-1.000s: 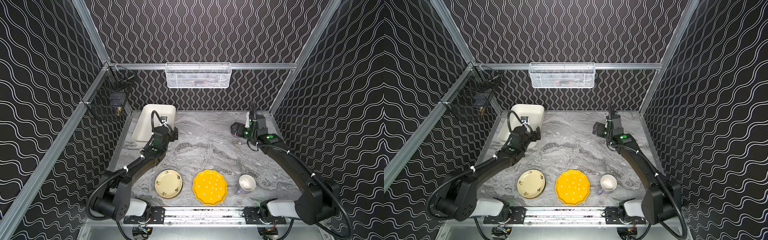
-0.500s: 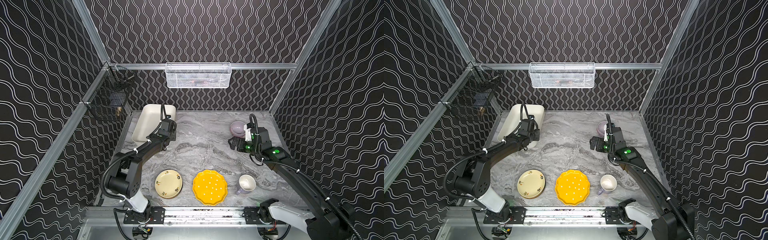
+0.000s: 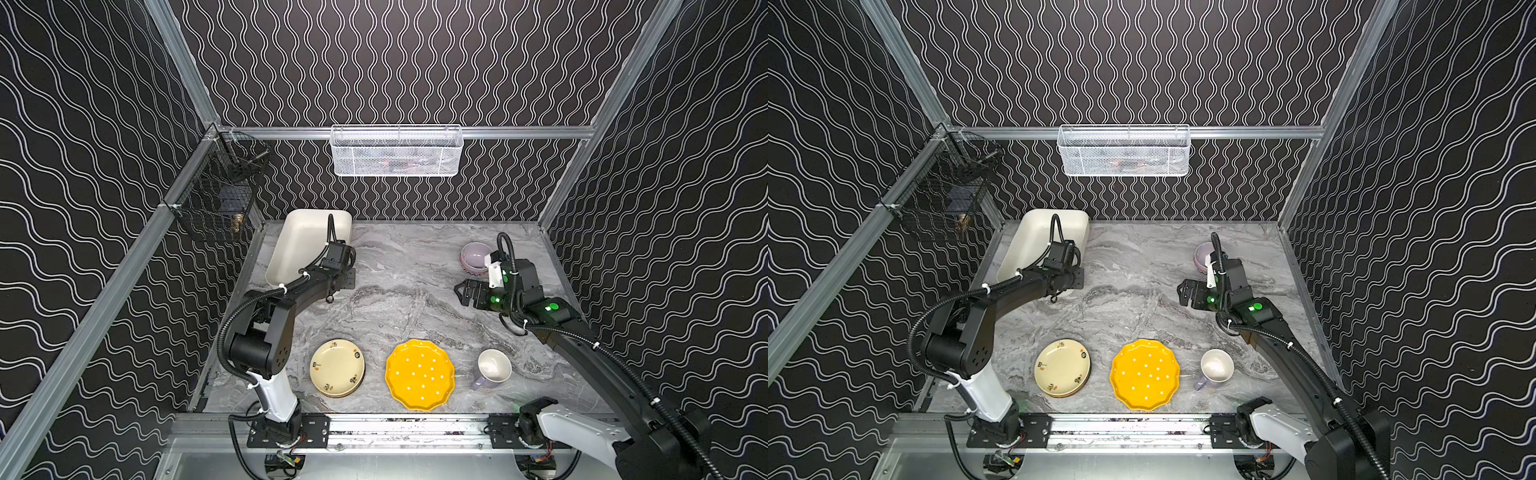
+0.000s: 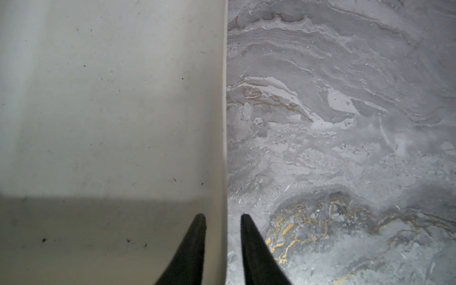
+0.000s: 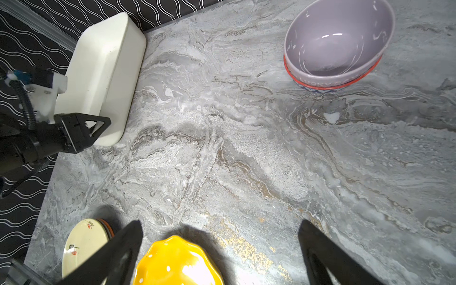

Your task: Place the mixed dishes into the plastic bin

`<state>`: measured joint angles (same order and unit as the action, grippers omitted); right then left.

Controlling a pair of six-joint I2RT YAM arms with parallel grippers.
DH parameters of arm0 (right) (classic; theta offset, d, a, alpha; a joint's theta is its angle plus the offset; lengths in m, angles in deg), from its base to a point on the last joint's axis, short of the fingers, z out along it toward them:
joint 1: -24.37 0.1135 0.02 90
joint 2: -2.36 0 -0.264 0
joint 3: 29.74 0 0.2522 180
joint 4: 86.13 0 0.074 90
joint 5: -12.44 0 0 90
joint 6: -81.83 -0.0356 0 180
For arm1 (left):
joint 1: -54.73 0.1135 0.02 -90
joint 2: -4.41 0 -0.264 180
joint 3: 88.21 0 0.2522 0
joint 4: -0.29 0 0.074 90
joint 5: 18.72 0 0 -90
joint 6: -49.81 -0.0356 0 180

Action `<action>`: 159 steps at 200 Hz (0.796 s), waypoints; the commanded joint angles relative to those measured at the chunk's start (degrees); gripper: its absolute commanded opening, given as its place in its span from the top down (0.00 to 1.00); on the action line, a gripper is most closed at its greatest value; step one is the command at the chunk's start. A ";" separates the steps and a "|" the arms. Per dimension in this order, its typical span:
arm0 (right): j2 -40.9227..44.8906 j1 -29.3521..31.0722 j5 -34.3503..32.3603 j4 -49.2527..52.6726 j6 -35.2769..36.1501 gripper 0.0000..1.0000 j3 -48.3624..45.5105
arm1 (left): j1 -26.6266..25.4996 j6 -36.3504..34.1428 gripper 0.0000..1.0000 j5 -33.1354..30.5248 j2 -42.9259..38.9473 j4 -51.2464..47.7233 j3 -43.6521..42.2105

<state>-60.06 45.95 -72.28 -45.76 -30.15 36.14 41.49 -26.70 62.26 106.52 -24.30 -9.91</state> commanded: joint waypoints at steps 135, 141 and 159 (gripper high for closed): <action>8.22 0.08 -0.03 5.85 -2.58 0.00 -2.50 | -24.52 21.54 0.95 1.45 1.95 -1.54 4.56; 8.51 0.04 -0.05 6.10 -2.77 0.00 -2.55 | -25.24 22.05 0.94 1.46 2.37 -1.31 5.10; 9.06 0.04 -0.14 6.90 -2.99 0.00 -2.50 | -27.47 23.38 0.90 1.24 3.94 -1.52 7.63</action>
<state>-51.64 45.95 -72.17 -40.52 -32.20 33.69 16.10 -8.53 62.08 109.08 -28.10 -4.87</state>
